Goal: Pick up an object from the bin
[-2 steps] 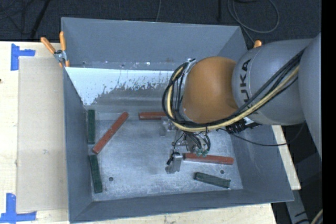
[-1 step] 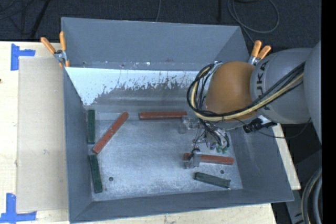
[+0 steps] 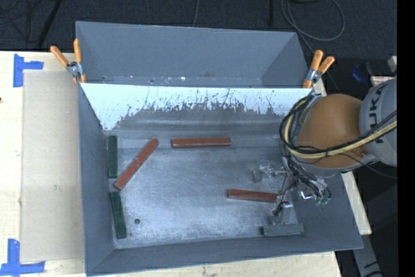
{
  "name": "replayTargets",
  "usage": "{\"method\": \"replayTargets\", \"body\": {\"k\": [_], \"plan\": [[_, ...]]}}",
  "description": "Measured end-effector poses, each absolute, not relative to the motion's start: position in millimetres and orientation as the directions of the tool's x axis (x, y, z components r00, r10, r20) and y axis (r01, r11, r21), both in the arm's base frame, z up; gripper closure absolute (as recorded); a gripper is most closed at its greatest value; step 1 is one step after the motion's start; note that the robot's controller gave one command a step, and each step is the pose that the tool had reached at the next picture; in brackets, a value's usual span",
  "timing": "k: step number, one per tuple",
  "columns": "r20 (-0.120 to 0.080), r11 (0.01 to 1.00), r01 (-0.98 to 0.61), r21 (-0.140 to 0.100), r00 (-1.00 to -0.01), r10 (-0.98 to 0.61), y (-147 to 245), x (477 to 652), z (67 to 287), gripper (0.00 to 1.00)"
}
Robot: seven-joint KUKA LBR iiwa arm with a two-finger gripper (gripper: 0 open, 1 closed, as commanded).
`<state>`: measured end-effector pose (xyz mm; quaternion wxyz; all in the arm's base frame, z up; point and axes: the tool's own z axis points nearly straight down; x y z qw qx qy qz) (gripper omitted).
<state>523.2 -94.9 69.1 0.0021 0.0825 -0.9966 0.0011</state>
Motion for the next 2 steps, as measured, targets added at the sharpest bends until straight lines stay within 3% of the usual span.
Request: {"method": "replayTargets", "body": {"k": [1, 2], "plan": [[0.002, 0.986, -0.165, 0.002, -0.986, -0.165, -91, 524.6, 69, 1.0], [-0.009, 0.955, -0.295, -0.003, -0.955, -0.295, -75, 559.9, 230, 1.0]]}}
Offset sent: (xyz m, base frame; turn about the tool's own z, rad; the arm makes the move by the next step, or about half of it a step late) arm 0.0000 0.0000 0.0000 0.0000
